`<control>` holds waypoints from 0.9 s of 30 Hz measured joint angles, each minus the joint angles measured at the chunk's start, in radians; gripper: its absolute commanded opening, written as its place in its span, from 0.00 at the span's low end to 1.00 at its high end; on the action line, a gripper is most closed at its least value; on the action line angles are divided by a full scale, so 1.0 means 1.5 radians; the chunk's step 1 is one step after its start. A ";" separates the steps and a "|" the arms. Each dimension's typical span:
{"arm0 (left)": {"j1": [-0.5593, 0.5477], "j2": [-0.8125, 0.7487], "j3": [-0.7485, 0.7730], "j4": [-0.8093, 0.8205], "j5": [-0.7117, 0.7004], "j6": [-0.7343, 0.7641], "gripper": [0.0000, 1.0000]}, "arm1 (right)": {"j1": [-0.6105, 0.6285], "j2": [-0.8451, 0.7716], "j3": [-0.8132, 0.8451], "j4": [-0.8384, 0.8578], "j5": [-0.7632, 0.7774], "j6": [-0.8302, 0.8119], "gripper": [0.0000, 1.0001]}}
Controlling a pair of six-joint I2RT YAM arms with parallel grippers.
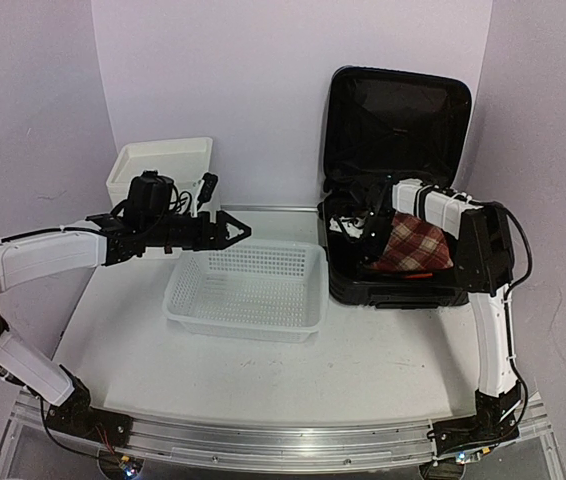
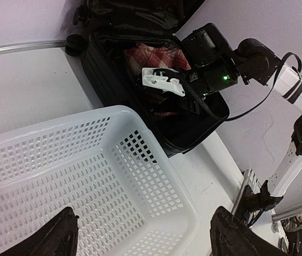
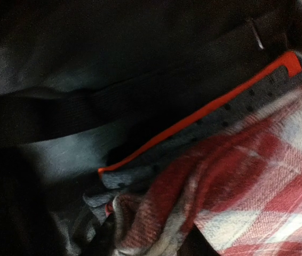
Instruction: Open, take out, and arrange the luggage
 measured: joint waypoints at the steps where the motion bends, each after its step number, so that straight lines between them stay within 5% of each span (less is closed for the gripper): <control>1: 0.000 0.003 0.001 -0.001 0.000 -0.003 0.84 | -0.004 -0.001 -0.001 0.003 -0.005 0.000 0.28; 6: 0.000 0.025 0.010 -0.015 0.002 -0.019 0.83 | -0.024 -0.010 -0.007 0.009 -0.045 0.006 0.07; 11: 0.000 0.048 0.021 -0.025 0.012 -0.040 0.82 | -0.039 -0.025 -0.009 0.011 -0.069 0.013 0.00; 27: 0.021 0.181 0.128 -0.041 0.136 -0.204 0.90 | -0.083 -0.056 -0.011 0.011 -0.182 0.052 0.00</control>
